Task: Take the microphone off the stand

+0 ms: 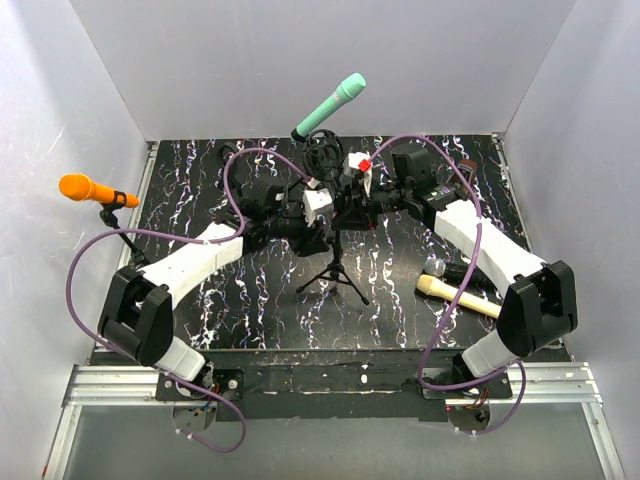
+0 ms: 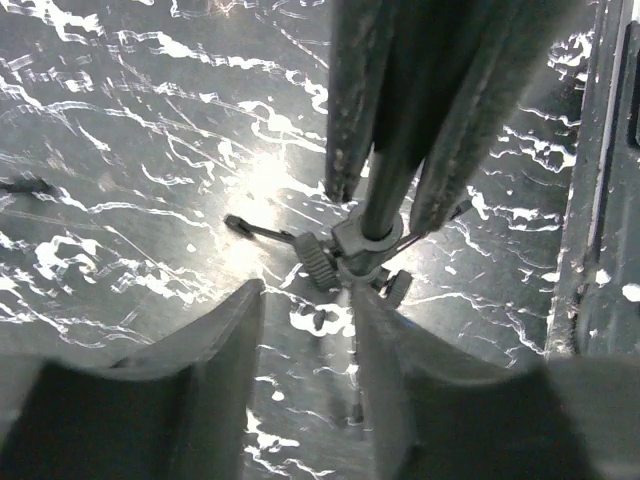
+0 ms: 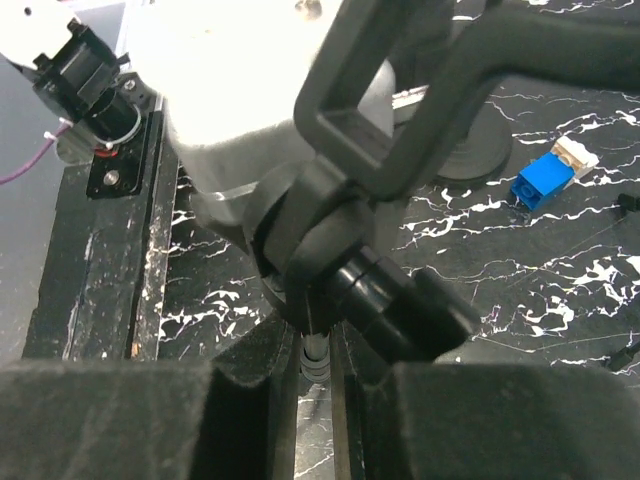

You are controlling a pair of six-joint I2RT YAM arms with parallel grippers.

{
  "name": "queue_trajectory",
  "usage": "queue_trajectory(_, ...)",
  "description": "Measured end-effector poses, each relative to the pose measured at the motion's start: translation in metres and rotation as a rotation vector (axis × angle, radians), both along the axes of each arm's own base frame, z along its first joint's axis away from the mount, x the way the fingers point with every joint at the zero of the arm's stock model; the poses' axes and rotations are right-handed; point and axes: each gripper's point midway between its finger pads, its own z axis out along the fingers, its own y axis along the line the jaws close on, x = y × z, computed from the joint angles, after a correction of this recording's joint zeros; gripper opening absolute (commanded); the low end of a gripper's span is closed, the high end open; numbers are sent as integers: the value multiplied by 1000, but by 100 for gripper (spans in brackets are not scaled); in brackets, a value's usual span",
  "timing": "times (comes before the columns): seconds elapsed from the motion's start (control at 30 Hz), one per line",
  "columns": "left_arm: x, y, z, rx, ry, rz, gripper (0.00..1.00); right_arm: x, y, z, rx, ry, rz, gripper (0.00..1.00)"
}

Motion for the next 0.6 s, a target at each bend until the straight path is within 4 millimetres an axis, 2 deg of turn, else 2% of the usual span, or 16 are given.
queue_trajectory(0.07,1,0,5,-11,-3,-25,67,-3,-1,-1,-2,-6,18,11)
queue_trajectory(0.27,1,-2,17,-21,-181,-145,70,-14,-3,-2,0,-23,83,11)
queue_trajectory(0.37,2,-2,14,0,-358,-213,66,-22,-3,-2,12,-15,120,11)
queue_trajectory(0.53,0,-9,12,33,-608,-347,45,-23,-4,-2,11,-7,121,11)
queue_trajectory(0.6,0,-12,13,39,-669,-390,40,-22,-3,-2,10,-10,120,10)
